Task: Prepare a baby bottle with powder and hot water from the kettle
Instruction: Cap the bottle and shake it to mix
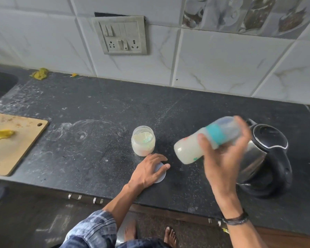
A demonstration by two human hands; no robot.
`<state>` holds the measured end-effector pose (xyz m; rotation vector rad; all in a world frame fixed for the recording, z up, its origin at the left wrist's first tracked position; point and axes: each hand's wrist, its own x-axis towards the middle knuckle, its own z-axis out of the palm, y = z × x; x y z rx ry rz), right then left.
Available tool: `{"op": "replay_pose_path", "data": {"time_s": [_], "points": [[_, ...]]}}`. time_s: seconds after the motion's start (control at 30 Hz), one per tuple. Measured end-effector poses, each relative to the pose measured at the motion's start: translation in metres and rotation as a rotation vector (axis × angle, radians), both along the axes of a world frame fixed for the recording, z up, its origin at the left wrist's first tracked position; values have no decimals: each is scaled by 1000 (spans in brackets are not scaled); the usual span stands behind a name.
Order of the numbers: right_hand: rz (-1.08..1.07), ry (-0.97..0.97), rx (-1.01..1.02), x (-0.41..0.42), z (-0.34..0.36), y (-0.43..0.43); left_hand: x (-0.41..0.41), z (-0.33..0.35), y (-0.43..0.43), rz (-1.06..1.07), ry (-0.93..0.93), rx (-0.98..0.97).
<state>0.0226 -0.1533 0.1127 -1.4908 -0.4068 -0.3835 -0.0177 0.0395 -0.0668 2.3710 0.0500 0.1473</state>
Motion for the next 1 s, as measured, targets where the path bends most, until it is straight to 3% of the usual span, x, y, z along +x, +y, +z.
{"op": "replay_pose_path", "data": {"time_s": [0.1, 0.17, 0.27, 0.4, 0.47, 0.57, 0.77, 0.9, 1.0], "points": [[-200, -111, 79, 4, -5, -1, 0, 2, -1, 12, 1, -11], [-103, -67, -17, 9, -6, 0, 0, 1, 0, 11, -1, -13], [161, 175, -106, 3, -10, 0, 0, 1, 1, -12, 6, -10], [-71, 82, 171, 1, -15, -2, 0, 4, -1, 11, 13, -14], [-64, 57, 100, 3, -21, 0, -1, 5, -2, 15, 9, -16], [173, 194, -66, -2, -19, 3, -3, 8, -2, -12, -5, -33], [-116, -25, 114, 5, -12, -3, -1, 5, -2, 11, 5, -19], [127, 157, -109, 7, -14, -1, -1, 2, -1, -1, 10, -16], [54, 69, 40, 2, -13, -4, 0, 4, -1, 6, 20, -14]]}}
